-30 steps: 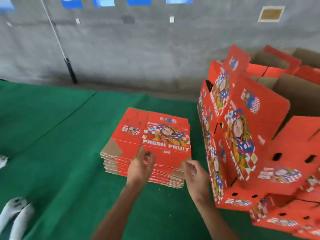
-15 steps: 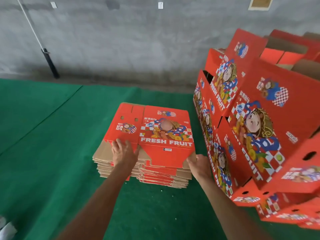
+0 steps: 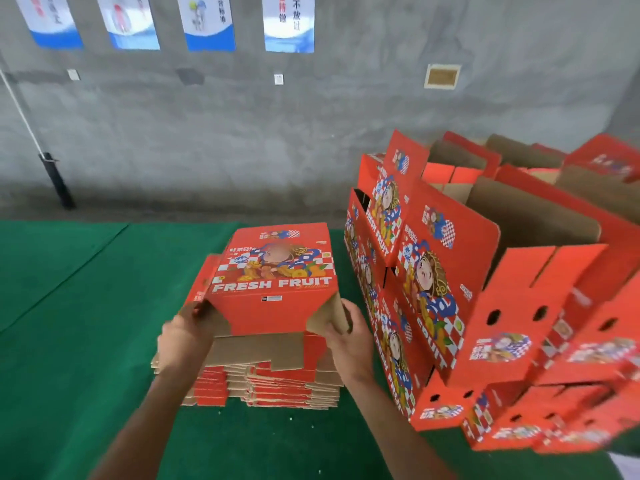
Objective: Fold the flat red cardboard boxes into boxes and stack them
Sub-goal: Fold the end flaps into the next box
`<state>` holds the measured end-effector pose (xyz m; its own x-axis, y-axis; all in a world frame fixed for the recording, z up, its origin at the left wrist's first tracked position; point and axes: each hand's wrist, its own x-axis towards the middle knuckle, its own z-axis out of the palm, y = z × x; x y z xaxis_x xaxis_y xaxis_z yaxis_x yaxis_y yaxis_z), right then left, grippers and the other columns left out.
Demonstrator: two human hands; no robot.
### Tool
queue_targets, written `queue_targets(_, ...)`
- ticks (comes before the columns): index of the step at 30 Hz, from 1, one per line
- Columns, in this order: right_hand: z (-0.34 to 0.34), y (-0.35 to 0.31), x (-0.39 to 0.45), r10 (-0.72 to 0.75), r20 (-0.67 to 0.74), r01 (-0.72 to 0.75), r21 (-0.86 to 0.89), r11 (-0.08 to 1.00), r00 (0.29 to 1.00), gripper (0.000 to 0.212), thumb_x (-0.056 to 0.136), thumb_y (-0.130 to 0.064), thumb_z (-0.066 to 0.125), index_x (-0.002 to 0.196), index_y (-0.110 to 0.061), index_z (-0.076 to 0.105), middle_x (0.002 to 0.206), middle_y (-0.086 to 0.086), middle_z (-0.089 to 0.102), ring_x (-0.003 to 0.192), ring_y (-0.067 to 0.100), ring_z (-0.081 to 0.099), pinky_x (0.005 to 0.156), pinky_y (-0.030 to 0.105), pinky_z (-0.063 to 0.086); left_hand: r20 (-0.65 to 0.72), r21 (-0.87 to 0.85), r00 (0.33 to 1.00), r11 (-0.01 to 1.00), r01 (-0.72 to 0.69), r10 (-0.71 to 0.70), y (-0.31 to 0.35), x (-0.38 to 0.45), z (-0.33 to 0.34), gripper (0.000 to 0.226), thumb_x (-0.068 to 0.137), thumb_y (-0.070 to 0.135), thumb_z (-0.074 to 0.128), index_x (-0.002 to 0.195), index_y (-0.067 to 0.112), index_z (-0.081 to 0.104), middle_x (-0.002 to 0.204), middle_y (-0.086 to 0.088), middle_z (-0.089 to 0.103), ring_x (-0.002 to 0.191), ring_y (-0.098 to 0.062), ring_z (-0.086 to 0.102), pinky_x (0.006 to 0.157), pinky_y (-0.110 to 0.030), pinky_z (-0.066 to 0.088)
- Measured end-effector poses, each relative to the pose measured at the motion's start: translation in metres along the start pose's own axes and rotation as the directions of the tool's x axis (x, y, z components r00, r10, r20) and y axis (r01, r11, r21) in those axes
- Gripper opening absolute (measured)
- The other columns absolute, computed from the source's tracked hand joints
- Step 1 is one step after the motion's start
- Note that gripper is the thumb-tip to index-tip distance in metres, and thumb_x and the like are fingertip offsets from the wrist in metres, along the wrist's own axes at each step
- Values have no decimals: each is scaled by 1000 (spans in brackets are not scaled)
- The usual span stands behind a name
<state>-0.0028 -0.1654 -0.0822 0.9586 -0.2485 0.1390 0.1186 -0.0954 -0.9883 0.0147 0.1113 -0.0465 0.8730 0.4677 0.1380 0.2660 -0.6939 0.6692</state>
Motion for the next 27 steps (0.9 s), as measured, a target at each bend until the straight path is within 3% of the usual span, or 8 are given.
queue_targets(2, -3, -24, -9, -71, 19, 72, -63, 995, 997, 42, 98, -16, 67, 137, -31, 59, 122, -14, 67, 109, 1, 66, 87, 15, 54, -62, -87, 998, 996, 27, -32, 10, -11, -35, 46, 71, 33, 46, 104, 18, 74, 78, -20, 67, 72, -41, 61, 70, -40, 52)
queue_targets(6, -23, -76, -34, -194, 16, 194, -140, 971, 981, 28, 106, -19, 54, 128, -35, 59, 96, -17, 68, 97, -10, 63, 66, -2, 40, -196, -132, 980, 991, 7, -33, 26, -46, -92, 38, 77, 34, 60, 107, 19, 79, 78, -19, 69, 72, -40, 64, 72, -43, 54)
queue_targets(9, -55, -110, -52, -288, 46, 291, -240, 926, 956, 21, 107, -22, 51, 123, -21, 65, 86, -25, 58, 81, -23, 57, 66, -5, 37, -308, -110, 951, 994, -20, -15, 40, -72, -119, 48, 77, 55, 59, 80, 8, 70, 68, -18, 65, 64, -39, 63, 64, -44, 55)
queue_targets(12, -97, -134, -65, -306, 106, 323, -331, 887, 946, 12, 107, -23, 51, 99, -22, 60, 75, -18, 53, 70, -15, 56, 61, 4, 38, -348, -79, 937, 994, -75, 43, 68, -108, -134, 54, 81, 59, 52, 73, 7, 63, 63, -21, 63, 63, -42, 64, 63, -48, 57)
queue_targets(14, -130, -144, -73, -254, 140, 288, -375, 881, 957, 17, 106, -26, 51, 94, -19, 61, 72, -11, 56, 61, -3, 54, 54, 12, 36, -338, -69, 938, 992, -109, 80, 90, -136, -135, 52, 81, 56, 50, 72, 6, 61, 65, -23, 62, 66, -46, 64, 65, -50, 56)
queue_targets(17, -185, -149, -86, -223, 112, 249, -404, 880, 968, 17, 101, -24, 56, 89, -16, 64, 73, -7, 61, 60, -1, 54, 52, 12, 35, -274, -36, 956, 992, -118, 104, 117, -182, -129, 49, 79, 53, 49, 73, 6, 62, 68, -25, 63, 70, -47, 62, 68, -49, 52)
queue_targets(20, -238, -154, -102, -195, 82, 211, -407, 889, 977, 22, 97, -22, 61, 76, -15, 62, 65, -7, 59, 56, 5, 53, 53, 24, 35, -217, -28, 971, 994, -107, 98, 138, -226, -121, 43, 92, 46, 59, 81, 5, 67, 80, -29, 67, 78, -49, 64, 71, -46, 50)
queue_targets(27, -318, -153, -151, -132, 186, 192, -362, 912, 974, 21, 94, -11, 63, 74, -13, 63, 58, -8, 54, 48, 2, 46, 45, 16, 30, -316, 101, 943, 992, -79, 107, 176, -326, -129, 33, 98, 36, 55, 90, 6, 66, 88, -31, 66, 84, -52, 63, 73, -47, 49)
